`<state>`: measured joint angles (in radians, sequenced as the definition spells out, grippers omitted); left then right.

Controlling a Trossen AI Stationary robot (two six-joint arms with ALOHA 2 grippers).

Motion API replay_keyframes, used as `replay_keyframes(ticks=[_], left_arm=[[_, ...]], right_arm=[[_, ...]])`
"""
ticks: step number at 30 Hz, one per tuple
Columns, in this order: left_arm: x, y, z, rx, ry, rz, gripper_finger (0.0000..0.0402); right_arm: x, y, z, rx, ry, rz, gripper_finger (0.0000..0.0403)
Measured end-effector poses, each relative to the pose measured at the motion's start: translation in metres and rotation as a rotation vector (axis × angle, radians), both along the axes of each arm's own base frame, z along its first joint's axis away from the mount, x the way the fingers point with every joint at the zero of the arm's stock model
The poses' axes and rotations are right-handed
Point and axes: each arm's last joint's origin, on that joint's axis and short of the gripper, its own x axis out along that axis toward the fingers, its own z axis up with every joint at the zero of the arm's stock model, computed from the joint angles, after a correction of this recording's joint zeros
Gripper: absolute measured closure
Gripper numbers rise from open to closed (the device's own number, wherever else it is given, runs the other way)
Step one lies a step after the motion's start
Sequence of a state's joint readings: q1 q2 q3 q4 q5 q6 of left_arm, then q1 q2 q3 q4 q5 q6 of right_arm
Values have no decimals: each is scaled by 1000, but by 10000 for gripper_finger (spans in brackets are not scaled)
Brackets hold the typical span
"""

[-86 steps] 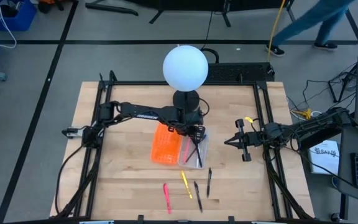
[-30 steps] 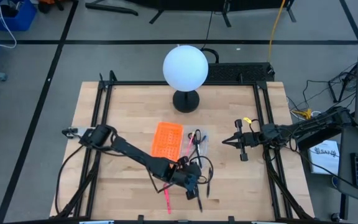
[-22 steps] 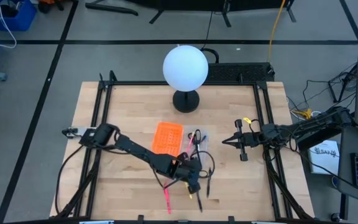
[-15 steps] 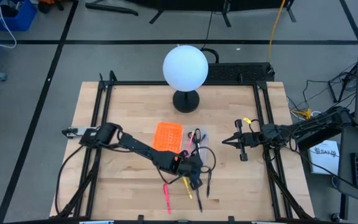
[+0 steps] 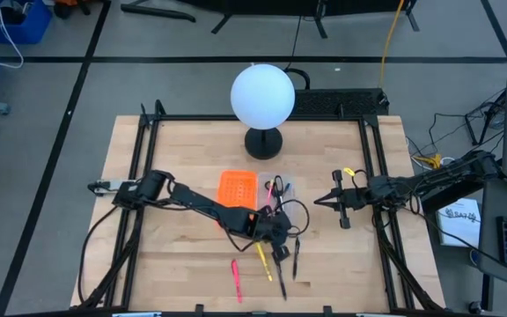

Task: Pick & place school supplies into a supply box
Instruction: Put the right black pen into the pencil box

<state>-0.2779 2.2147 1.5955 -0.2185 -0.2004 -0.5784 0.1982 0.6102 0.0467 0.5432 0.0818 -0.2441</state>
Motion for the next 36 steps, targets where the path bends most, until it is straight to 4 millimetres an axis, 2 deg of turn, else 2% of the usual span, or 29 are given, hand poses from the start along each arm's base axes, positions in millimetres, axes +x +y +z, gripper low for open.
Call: replay_keyframes(ticks=[3, 6, 10, 13, 16, 19, 21, 24, 27, 29, 32, 36], left_arm=[[5, -4, 22, 18, -60, -115, 399], [0, -13, 47, 69, -51, -302, 400], [-31, -33, 78, 252, 27, -467, 400], [-61, -41, 102, 424, 71, -432, 400], [-92, -42, 119, 545, 6, -404, 400], [-124, -29, 124, 583, -104, -414, 401], [-147, -13, 122, 586, -177, -454, 401], [-175, 22, 117, 540, -306, -472, 401], [-198, 60, 108, 494, -433, -388, 401], [-213, 78, 100, 472, -515, -350, 401], [-233, 91, 87, 462, -589, -293, 401], [-249, 102, 84, 422, -567, -160, 401]], right_arm=[[0, 0, -2, 26, 20, -2, 403], [0, 0, -2, 37, 30, 0, 403], [0, 0, -3, 50, 35, 0, 403], [0, 0, -2, 8, 19, 4, 403], [0, 0, 1, -66, -21, 9, 403], [1, 0, 3, -81, -46, 10, 403], [1, 0, 6, -72, -72, 9, 403], [1, 0, 8, -56, -94, 8, 403], [1, 0, 11, -49, -119, 7, 403], [1, 0, 13, -44, -141, 6, 403], [0, 0, 15, -5, -162, 5, 403], [0, 0, 16, 29, -165, 5, 403]])
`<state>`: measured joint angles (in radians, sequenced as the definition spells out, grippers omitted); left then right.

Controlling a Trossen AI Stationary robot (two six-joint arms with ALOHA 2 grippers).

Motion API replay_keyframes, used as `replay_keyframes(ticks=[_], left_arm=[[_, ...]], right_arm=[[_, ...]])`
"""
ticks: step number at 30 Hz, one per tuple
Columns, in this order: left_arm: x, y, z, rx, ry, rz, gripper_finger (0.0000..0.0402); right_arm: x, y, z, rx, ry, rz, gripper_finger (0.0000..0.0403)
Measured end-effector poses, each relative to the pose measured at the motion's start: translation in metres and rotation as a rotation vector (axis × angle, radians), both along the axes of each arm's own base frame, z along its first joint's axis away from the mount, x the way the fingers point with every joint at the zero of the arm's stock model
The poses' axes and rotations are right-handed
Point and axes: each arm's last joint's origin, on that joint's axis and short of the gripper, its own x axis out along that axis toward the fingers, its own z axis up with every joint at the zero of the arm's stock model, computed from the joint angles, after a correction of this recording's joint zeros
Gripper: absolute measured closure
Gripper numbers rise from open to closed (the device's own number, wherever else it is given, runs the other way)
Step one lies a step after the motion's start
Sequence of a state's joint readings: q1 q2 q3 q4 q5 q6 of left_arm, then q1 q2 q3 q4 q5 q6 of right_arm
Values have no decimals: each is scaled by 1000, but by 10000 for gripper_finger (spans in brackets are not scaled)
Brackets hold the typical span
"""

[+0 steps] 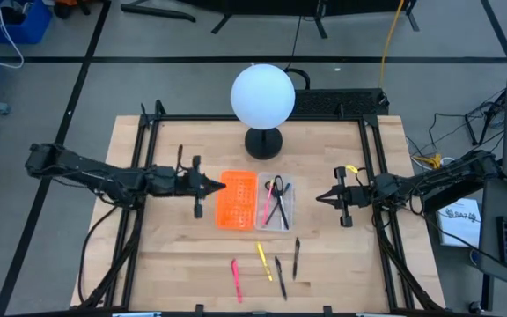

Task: Pick & place school supplies into a supply box
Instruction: Put the right black pen into the pencil box

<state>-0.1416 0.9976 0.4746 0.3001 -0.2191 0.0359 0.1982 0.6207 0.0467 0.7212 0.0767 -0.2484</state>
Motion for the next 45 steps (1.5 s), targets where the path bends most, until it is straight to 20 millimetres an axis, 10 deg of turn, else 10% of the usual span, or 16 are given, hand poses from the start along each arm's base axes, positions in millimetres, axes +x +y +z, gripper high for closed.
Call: replay_keyframes(ticks=[28, 38, 45], left_arm=[[-18, -12, -23, 149, -78, -19, 398], [-20, -11, -34, -17, 19, 44, 353], [-22, -8, -37, -76, 34, 142, 351]], right_arm=[[8, 1, -2, 51, 212, -96, 403], [54, 70, 76, 120, 601, -163, 403], [93, 146, 79, 246, 893, -149, 403]])
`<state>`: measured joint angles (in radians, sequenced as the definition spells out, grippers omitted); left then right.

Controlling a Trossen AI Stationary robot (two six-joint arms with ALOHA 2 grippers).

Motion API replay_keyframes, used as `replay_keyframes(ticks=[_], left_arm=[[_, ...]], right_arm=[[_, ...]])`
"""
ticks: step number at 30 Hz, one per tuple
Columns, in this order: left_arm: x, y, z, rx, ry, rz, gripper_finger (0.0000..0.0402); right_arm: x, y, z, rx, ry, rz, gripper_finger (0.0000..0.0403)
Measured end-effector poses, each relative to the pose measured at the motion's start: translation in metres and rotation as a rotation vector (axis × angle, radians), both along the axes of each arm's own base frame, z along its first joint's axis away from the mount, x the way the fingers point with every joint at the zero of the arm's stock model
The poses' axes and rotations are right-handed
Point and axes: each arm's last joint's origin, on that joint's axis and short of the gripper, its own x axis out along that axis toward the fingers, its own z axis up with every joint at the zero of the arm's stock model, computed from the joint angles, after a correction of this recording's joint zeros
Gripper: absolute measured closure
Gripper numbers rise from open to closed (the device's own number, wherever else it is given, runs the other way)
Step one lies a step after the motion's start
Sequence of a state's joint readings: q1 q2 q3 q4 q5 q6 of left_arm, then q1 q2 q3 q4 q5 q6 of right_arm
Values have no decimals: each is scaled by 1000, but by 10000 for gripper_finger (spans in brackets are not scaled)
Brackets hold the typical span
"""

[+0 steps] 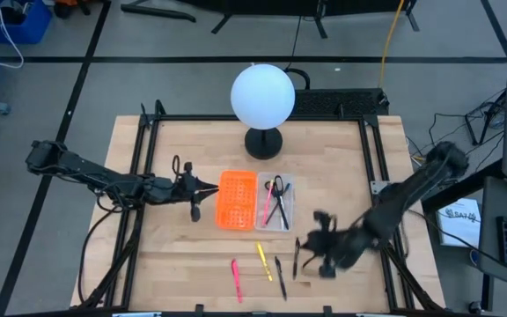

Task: Pick & place school supplies into a supply box
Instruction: Put the right black pen into the pencil box

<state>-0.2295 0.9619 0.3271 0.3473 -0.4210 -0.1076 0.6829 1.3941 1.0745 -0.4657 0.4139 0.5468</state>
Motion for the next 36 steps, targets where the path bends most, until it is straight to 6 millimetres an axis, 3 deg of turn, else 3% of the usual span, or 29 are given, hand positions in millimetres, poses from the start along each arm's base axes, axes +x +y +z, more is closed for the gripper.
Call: replay_keyframes(ticks=[5, 11, 18, 22, 27, 36], left_arm=[[0, 0, 1, -79, -30, 20, 351], [0, 0, -1, -121, -17, 25, 350], [-4, 2, -10, 47, 112, 22, 350], [-4, 3, -8, 122, 110, 57, 350], [-1, 8, -2, 185, 68, 102, 350], [0, 21, -1, 189, 66, 167, 350]], right_arm=[[31, 37, -22, 115, 157, -198, 403], [48, 51, -49, 310, 214, -503, 403], [56, 41, -46, 499, 301, -628, 390], [56, 29, -47, 587, 354, -852, 385], [56, 18, -53, 616, 442, -1010, 380], [63, -3, -68, 669, 498, -1075, 276]])
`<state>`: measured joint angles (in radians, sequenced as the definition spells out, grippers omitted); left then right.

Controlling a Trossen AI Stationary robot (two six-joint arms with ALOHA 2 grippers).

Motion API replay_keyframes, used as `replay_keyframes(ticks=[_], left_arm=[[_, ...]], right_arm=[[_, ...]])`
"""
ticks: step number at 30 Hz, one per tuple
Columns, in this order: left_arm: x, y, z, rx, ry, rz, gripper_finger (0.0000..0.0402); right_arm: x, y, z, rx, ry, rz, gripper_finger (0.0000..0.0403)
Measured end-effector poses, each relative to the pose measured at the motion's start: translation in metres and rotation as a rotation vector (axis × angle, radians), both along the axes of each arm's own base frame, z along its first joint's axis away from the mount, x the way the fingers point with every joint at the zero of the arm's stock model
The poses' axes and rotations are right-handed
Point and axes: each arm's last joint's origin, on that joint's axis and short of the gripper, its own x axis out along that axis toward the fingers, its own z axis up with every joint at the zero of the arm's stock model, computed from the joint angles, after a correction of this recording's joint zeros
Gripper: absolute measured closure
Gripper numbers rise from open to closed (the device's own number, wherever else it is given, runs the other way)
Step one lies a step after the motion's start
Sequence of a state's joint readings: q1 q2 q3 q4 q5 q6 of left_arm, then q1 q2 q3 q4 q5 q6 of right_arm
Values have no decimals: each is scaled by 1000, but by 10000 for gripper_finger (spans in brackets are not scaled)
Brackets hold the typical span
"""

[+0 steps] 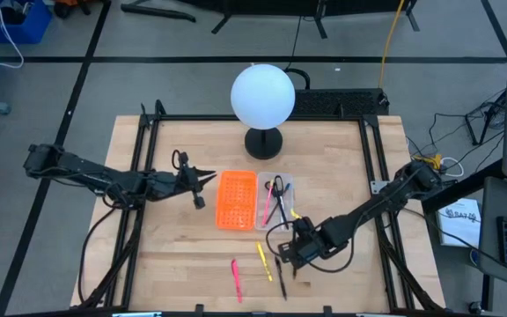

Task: Pick & place school supplies into a supply box
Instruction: Put the right black pen into the pencil box

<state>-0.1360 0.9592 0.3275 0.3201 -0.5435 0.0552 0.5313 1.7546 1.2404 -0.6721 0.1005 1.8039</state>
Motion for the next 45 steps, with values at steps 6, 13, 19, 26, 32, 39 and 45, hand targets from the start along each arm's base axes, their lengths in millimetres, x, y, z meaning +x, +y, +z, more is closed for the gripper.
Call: replay_keyframes(ticks=[6, 13, 19, 26, 32, 39, 45], left_arm=[[0, 9, 0, -24, -11, 52, 350], [0, 11, -2, -41, -1, 69, 350], [-1, 11, -3, -46, 9, 70, 350], [-1, 10, -4, -58, 17, 45, 350], [-1, 10, -6, -69, 44, 28, 350], [-2, 10, -8, -84, 51, 34, 350], [-2, 10, -8, -88, 52, 36, 350]], right_arm=[[-3, -8, -16, 62, 44, -50, 231], [-8, -3, -25, 125, 95, -79, 232], [5, 5, -49, 141, 68, -47, 230], [6, 2, -70, 168, 194, 12, 230], [-4, -7, -75, 101, 308, 98, 262], [-8, -16, -89, 110, 259, 161, 359], [-13, -19, -99, 134, 198, 200, 381]])
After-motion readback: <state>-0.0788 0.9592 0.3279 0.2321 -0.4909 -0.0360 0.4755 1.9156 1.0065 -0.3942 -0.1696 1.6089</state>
